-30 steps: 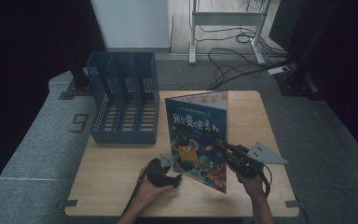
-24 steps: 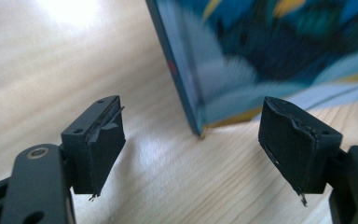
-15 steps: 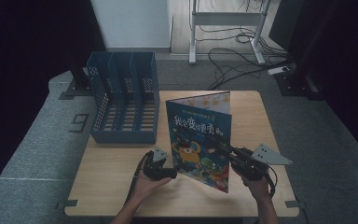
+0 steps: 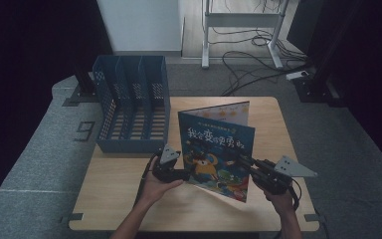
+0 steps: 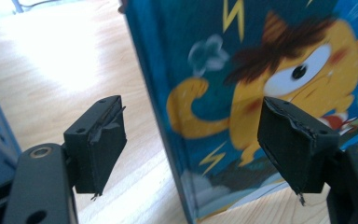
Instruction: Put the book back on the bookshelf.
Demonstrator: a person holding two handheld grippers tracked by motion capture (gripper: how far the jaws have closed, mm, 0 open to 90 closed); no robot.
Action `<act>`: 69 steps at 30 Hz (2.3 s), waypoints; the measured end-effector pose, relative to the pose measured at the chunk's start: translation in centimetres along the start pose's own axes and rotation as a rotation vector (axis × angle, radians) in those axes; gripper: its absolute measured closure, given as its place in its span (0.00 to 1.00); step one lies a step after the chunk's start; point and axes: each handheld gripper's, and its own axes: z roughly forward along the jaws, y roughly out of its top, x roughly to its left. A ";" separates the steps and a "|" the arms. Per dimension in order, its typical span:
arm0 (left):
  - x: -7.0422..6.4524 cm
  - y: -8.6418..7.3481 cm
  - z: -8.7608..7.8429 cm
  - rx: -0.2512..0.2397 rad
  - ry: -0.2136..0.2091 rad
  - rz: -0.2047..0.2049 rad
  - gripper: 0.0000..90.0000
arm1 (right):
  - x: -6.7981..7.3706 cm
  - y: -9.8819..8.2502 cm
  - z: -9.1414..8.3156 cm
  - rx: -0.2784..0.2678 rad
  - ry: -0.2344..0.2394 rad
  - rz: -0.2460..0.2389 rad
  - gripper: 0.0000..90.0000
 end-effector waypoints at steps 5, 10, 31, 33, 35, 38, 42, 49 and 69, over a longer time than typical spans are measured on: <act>-0.1 0.9 0.0 -0.024 -0.009 0.002 0.26 | -0.3 -0.2 -0.2 0.008 -0.006 0.003 0.84; -0.1 1.4 0.0 -0.060 -0.040 -0.010 0.27 | -0.7 -0.6 -0.3 0.007 -0.017 0.002 0.83; -1.6 3.2 -1.8 -0.182 -0.074 0.046 0.42 | -1.8 -1.6 -0.4 0.041 -0.102 0.018 0.71; -1.8 3.4 -1.9 -0.190 -0.072 0.053 0.42 | -1.8 -1.7 -0.4 0.044 -0.106 0.019 0.70; -1.9 3.5 -2.1 -0.197 -0.070 0.059 0.43 | -1.9 -1.7 -0.4 0.045 -0.109 0.019 0.69; -2.1 3.8 -2.3 -0.202 -0.076 0.067 0.44 | -2.0 -1.8 -0.4 0.047 -0.113 0.020 0.68; -2.3 4.1 -2.5 -0.203 -0.088 0.078 0.46 | -2.1 -1.9 -0.4 0.049 -0.126 0.023 0.66; -2.8 4.3 -2.9 -0.230 -0.094 0.093 0.50 | -2.1 -2.0 -0.2 0.050 -0.166 0.023 0.61; -4.5 4.3 -4.1 -0.261 -0.125 0.118 0.67 | -1.7 -2.3 1.5 0.063 -0.293 0.054 0.37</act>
